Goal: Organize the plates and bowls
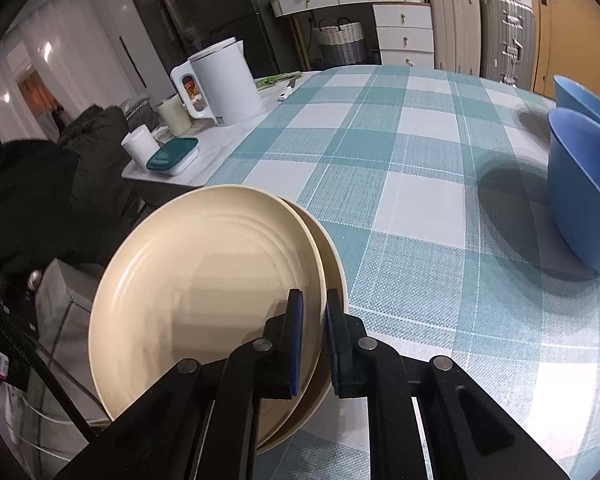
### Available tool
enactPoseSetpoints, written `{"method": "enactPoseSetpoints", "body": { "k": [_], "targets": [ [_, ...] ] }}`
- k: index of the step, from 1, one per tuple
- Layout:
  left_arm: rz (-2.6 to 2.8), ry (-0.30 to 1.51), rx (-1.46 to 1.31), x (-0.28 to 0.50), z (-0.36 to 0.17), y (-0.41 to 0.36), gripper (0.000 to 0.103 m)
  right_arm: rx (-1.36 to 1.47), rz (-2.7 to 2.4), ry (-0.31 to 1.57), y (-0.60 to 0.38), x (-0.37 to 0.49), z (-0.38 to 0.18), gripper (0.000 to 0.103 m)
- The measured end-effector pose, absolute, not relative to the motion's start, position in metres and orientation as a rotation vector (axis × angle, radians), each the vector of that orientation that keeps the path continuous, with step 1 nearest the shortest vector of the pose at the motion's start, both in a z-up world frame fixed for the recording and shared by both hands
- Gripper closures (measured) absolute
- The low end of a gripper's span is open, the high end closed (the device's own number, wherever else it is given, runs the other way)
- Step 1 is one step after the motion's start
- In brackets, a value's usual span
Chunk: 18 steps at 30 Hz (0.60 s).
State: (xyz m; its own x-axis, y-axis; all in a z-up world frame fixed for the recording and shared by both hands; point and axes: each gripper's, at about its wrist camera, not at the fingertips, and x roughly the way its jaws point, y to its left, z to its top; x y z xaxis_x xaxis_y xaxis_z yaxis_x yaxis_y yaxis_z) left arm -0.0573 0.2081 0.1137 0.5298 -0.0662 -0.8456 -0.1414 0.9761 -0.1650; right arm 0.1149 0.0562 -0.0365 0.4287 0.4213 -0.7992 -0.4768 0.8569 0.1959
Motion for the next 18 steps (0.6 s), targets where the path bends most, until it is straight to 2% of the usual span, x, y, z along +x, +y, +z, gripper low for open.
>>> {"method": "enactPoseSetpoints", "body": {
  "k": [2,6,8,10,12,14,17,18],
  "targets": [
    [0.022,0.993,-0.229,-0.061,0.117,0.203,0.055,-0.066,0.56,0.957,0.054,0.112,-0.034,0.091],
    [0.034,0.978,-0.201,-0.061,0.112,0.194,0.055,-0.067,0.55,0.899,0.045,0.103,-0.026,0.088],
    [0.001,0.97,-0.232,-0.059,0.107,0.192,0.054,-0.063,0.525,0.847,0.038,0.098,-0.019,0.064],
    [-0.01,0.966,-0.258,-0.056,0.1,0.189,0.054,-0.051,0.531,0.79,0.028,0.093,-0.01,0.054],
    [-0.005,0.954,-0.252,-0.053,0.095,0.183,0.054,-0.025,0.534,0.756,0.017,0.09,-0.002,0.053],
    [-0.015,0.935,-0.252,-0.054,0.094,0.177,0.053,0.039,0.546,0.725,-0.001,0.084,0.007,0.042],
    [-0.04,0.88,-0.26,-0.054,0.094,0.163,0.045,0.122,0.553,0.648,-0.03,0.068,0.021,0.024],
    [-0.045,0.869,-0.26,-0.053,0.093,0.159,0.041,0.149,0.544,0.612,-0.042,0.06,0.026,0.021]
  ]
}}
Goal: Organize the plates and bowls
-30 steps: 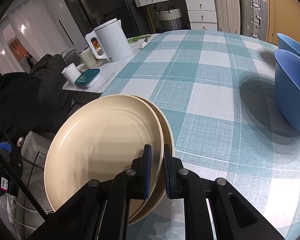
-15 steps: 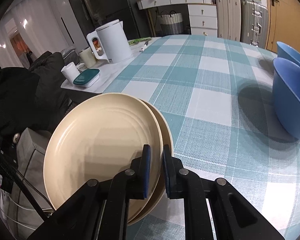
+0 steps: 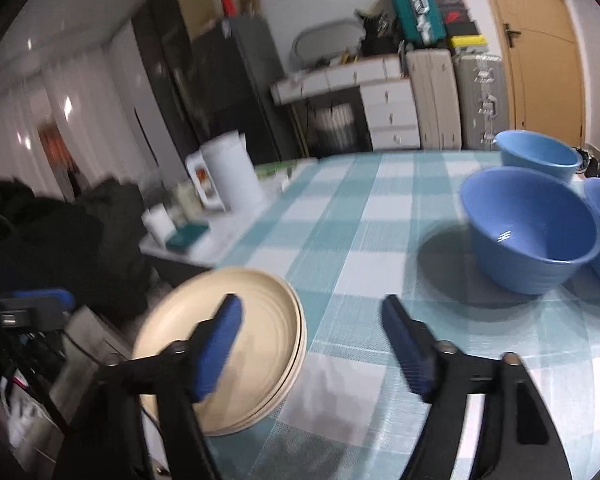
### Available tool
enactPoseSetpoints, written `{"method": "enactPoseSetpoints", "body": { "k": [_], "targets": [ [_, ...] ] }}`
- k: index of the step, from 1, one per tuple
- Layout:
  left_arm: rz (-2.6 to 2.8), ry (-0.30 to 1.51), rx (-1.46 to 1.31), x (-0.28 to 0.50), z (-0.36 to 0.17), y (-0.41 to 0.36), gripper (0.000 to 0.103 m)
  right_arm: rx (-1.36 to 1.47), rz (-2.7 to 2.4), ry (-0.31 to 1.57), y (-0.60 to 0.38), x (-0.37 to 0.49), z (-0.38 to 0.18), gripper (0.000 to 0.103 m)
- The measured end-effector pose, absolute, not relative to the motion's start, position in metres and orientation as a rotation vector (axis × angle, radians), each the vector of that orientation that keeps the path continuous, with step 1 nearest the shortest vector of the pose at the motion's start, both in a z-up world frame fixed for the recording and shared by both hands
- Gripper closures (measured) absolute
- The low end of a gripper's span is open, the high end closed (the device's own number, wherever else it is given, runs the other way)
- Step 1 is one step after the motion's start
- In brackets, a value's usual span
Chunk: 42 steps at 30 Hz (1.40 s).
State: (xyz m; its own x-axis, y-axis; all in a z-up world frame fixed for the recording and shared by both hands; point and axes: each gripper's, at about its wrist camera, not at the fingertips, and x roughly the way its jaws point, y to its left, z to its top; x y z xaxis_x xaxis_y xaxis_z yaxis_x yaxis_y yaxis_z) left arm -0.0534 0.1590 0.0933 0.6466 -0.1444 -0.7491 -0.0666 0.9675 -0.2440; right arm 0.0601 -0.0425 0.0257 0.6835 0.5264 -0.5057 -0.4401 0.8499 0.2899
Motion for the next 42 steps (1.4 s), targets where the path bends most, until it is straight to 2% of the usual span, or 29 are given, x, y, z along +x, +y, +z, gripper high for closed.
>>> {"method": "enactPoseSetpoints", "body": {
  "k": [1,3,4,8,15,20,21,25,35,42],
  "targets": [
    [-0.053,0.856,-0.261,-0.052,0.093,0.154,0.039,0.169,0.542,0.584,-0.053,0.053,0.03,0.018],
    [-0.07,0.831,-0.269,-0.049,0.092,0.144,0.019,0.2,0.542,0.536,-0.072,0.039,0.037,0.017],
    [-0.081,0.811,-0.272,-0.048,0.093,0.14,0.016,0.213,0.531,0.511,-0.084,0.031,0.041,0.014],
    [-0.12,0.761,-0.258,-0.045,0.095,0.122,0.014,0.259,0.484,0.406,-0.13,0.0,0.057,0.001],
    [-0.185,0.636,-0.165,-0.033,0.096,0.065,0.008,0.253,0.367,0.285,-0.19,-0.034,0.075,0.001],
    [-0.151,0.394,-0.05,-0.029,0.096,0.018,0.004,0.15,0.24,0.231,-0.211,-0.041,0.073,0.001],
    [-0.131,0.329,-0.014,-0.028,0.093,0.009,0.0,0.129,0.215,0.217,-0.213,-0.039,0.072,0.001],
    [-0.056,0.191,0.066,-0.008,0.077,-0.02,0.0,0.044,0.173,0.139,-0.216,-0.022,0.066,0.001],
    [0.008,0.261,0.056,0.056,0.021,-0.039,0.0,-0.037,0.145,0.091,-0.211,0.047,0.028,0.001],
    [-0.007,0.361,0.014,0.074,0.001,-0.033,0.0,-0.012,0.14,0.179,-0.219,0.077,0.005,0.001]
  ]
}}
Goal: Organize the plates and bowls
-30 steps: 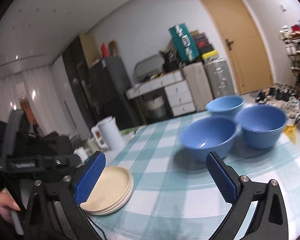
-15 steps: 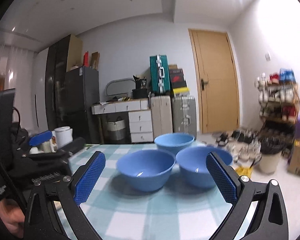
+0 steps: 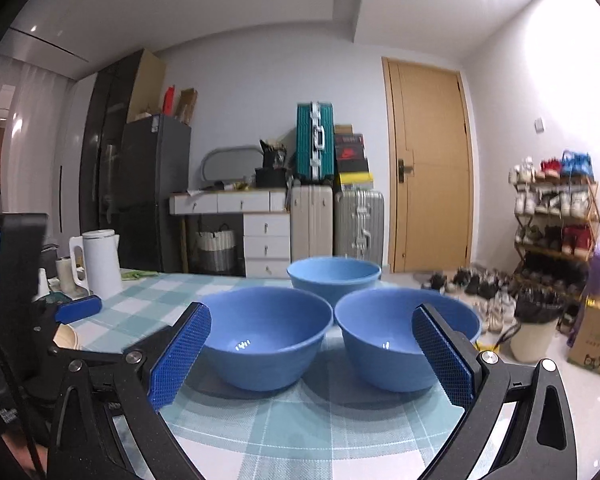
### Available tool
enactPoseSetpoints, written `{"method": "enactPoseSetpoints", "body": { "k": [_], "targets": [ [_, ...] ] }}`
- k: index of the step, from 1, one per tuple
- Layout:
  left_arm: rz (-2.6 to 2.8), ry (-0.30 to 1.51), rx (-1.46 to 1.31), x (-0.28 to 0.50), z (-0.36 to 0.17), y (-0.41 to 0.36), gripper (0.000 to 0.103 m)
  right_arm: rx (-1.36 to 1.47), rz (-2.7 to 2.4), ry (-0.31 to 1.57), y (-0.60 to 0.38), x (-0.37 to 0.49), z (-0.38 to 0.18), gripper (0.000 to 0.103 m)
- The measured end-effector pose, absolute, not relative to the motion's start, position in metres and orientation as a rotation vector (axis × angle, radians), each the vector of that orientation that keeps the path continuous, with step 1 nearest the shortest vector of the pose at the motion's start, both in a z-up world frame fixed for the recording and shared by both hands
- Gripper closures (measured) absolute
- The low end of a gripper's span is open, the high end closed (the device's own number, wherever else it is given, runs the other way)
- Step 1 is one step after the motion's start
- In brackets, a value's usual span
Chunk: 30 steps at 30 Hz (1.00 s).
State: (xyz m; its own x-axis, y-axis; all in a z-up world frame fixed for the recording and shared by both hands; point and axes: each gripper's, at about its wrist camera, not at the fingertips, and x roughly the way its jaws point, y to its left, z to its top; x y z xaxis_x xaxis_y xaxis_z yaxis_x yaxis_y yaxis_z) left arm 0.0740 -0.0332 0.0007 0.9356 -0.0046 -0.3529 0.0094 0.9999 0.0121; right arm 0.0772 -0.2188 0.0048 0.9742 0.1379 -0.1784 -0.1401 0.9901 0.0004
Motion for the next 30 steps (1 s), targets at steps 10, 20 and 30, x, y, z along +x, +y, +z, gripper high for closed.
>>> {"method": "enactPoseSetpoints", "body": {
  "k": [10,20,30],
  "targets": [
    [0.018,0.368,-0.029,0.071,-0.003,-0.027,0.0,-0.038,0.157,0.266,-0.209,0.101,-0.014,0.001],
    [0.023,0.371,-0.026,0.072,-0.003,-0.028,0.0,-0.026,0.151,0.242,-0.21,0.091,-0.011,0.001],
    [0.119,0.429,-0.073,0.081,-0.007,-0.017,0.0,-0.012,0.127,0.246,-0.212,0.091,-0.011,0.001]
  ]
}}
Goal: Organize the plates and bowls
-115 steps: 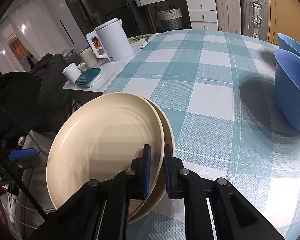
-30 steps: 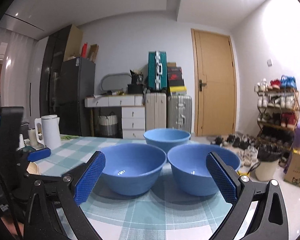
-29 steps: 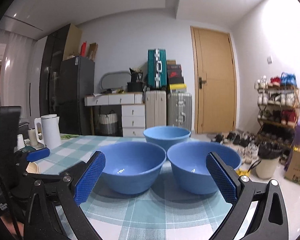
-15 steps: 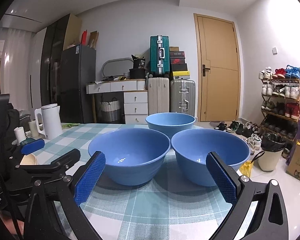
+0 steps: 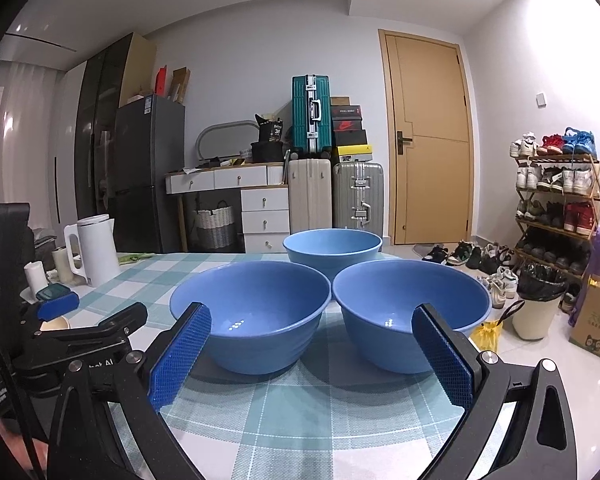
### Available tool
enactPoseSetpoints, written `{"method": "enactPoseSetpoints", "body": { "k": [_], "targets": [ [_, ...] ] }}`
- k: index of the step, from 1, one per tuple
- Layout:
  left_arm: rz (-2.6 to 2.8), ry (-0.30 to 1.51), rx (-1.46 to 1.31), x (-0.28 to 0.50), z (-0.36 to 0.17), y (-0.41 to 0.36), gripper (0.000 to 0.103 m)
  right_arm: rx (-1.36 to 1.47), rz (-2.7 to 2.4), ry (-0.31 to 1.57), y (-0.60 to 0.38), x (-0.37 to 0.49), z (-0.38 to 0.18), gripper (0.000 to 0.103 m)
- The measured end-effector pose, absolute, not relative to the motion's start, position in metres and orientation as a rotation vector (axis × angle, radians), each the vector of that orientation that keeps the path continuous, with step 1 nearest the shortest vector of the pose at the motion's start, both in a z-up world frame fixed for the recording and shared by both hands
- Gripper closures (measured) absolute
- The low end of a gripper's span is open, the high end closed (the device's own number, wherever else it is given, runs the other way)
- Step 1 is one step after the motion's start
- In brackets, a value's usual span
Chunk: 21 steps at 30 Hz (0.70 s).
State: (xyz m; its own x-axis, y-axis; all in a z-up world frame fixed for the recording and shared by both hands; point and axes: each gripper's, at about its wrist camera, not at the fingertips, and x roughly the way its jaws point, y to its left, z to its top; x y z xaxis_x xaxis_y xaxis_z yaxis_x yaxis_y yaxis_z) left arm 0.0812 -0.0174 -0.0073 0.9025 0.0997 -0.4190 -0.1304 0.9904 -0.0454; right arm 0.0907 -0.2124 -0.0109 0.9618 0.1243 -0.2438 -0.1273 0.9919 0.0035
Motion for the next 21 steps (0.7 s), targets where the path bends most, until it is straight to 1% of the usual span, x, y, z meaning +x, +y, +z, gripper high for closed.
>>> {"method": "enactPoseSetpoints", "body": {
  "k": [4,21],
  "targets": [
    [0.133,0.48,-0.094,0.089,-0.013,-0.012,0.0,-0.008,0.128,0.234,-0.214,0.089,-0.01,0.001],
    [0.154,0.497,-0.006,0.093,-0.013,-0.027,0.0,0.087,0.145,0.216,-0.231,0.085,-0.009,0.001]
  ]
}}
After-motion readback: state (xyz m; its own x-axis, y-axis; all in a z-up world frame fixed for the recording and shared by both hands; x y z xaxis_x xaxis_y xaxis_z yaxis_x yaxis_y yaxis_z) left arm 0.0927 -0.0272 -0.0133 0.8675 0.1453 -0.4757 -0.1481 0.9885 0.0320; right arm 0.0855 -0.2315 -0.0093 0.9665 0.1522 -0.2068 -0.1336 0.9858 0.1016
